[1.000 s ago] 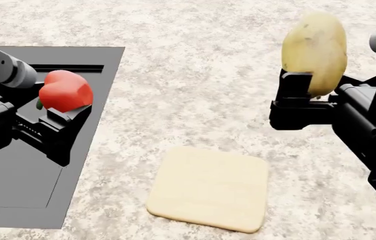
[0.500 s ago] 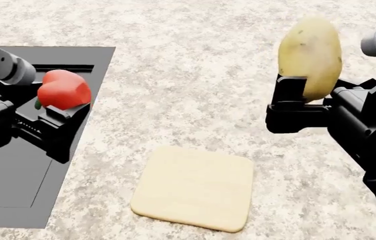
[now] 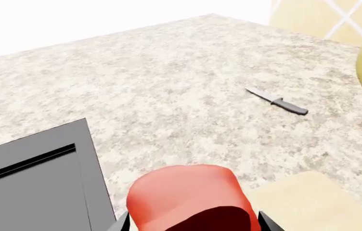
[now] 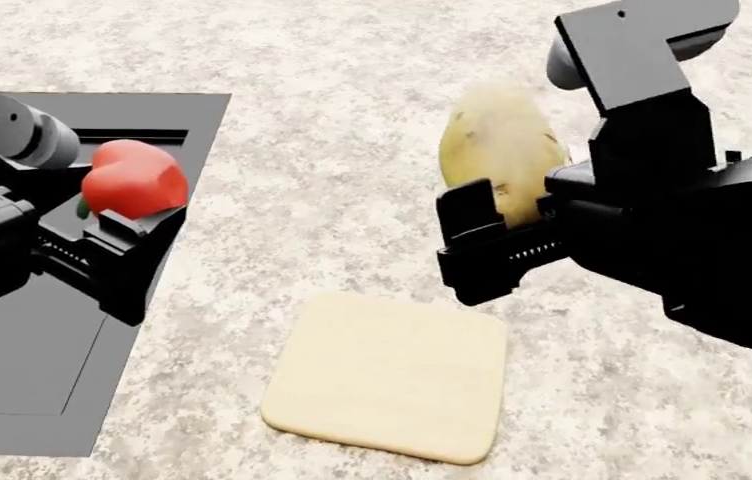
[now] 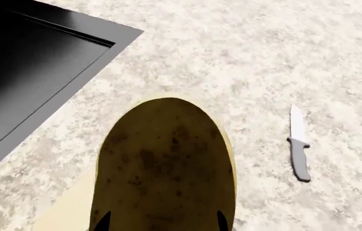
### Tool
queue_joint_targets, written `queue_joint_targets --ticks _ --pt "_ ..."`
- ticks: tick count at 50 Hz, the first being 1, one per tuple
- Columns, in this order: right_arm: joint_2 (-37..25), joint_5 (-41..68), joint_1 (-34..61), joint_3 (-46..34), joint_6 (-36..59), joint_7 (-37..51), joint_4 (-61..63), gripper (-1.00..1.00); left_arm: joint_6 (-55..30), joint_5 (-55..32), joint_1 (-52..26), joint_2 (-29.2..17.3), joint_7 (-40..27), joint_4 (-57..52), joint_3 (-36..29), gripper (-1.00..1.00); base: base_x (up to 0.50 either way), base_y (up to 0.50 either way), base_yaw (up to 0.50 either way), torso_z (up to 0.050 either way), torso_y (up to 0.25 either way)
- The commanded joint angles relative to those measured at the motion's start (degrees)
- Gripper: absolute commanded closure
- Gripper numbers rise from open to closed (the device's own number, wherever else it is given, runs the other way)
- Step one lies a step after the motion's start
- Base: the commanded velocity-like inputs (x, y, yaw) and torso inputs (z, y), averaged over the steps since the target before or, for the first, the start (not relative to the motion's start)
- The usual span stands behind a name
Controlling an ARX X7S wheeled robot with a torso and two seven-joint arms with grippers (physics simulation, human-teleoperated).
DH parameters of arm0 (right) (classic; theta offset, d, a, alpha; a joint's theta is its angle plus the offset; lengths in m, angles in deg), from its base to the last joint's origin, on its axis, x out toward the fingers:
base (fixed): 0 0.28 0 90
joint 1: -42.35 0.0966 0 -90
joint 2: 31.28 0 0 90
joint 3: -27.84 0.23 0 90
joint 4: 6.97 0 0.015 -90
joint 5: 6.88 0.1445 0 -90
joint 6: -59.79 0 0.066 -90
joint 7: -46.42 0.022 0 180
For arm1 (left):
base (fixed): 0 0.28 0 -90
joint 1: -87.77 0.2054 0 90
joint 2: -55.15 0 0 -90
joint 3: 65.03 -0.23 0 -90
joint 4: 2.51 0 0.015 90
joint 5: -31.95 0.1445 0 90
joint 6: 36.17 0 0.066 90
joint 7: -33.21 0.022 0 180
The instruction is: Pick the vegetables from the sink and place them on the cutting board.
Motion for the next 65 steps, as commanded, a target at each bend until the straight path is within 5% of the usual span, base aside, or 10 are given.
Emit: queue_joint_targets --ticks 1,65 --pt "6.07 1.20 7.45 -4.30 14.29 -3.91 -4.18 1.00 0.63 -0.97 0.03 0.04 -0.19 0.46 0.47 1.00 0.00 0.00 0.00 0.000 0.000" --pt "11.13 -4.46 -1.15 -10.12 13.26 -12.57 -8.57 1.00 1.22 -1.31 2.79 -1.53 0.59 -1.59 -1.04 1.00 0.00 0.00 0.00 0.000 0.000"
